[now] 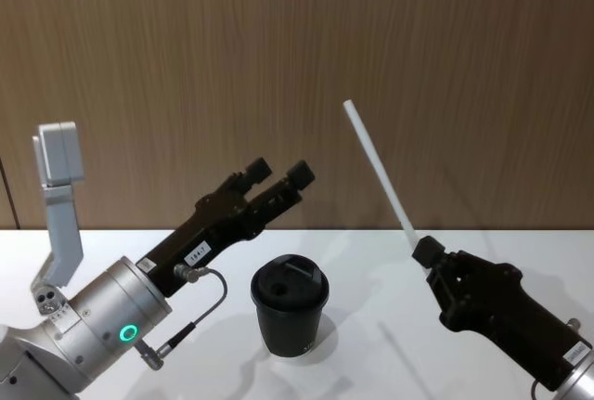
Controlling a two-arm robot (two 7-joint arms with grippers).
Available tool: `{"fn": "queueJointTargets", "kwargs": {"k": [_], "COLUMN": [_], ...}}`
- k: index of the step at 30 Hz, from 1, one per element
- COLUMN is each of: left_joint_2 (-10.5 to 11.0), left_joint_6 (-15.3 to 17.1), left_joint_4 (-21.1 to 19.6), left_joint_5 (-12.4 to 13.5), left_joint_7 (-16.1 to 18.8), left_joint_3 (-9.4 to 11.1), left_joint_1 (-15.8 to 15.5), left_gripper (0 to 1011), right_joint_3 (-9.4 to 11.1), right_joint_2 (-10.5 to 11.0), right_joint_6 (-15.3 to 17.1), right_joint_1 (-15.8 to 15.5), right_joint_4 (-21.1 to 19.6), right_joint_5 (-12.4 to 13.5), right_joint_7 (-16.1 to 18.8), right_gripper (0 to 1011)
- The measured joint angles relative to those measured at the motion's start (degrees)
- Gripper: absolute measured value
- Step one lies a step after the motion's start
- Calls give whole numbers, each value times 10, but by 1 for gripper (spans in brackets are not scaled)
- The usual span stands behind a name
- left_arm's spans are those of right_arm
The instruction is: Pick up the straw with one hand, pass it to the other hand, and insert it into the cup.
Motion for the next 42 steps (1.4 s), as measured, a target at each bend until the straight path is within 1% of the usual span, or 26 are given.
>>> {"fn": "queueJointTargets", "kwargs": {"k": [6, 17, 25, 42], "left_joint_2": [-1, -1, -4, -15], "left_joint_6": [16, 37, 53, 67], "left_joint_4": [15, 41, 63, 99], "left_joint_5": [-19, -43, -61, -84], "left_joint_7": [-11, -31, -48, -68], "left_joint_3": [8, 19, 30, 48], "left_joint_1": [-10, -31, -49, -77], "left_gripper": [1003, 1003, 1003, 1003], "right_joint_3": [-10, -27, -32, -39], "right_joint_2": [4, 10, 14, 19], "right_joint_6": [-6, -16, -19, -14], "right_joint_1": [4, 11, 13, 19], "right_joint_4": [3, 9, 12, 23], "right_joint_5": [-1, -5, -7, -5], "right_joint_7": [6, 13, 12, -3], "right_gripper": [0, 0, 0, 0]}}
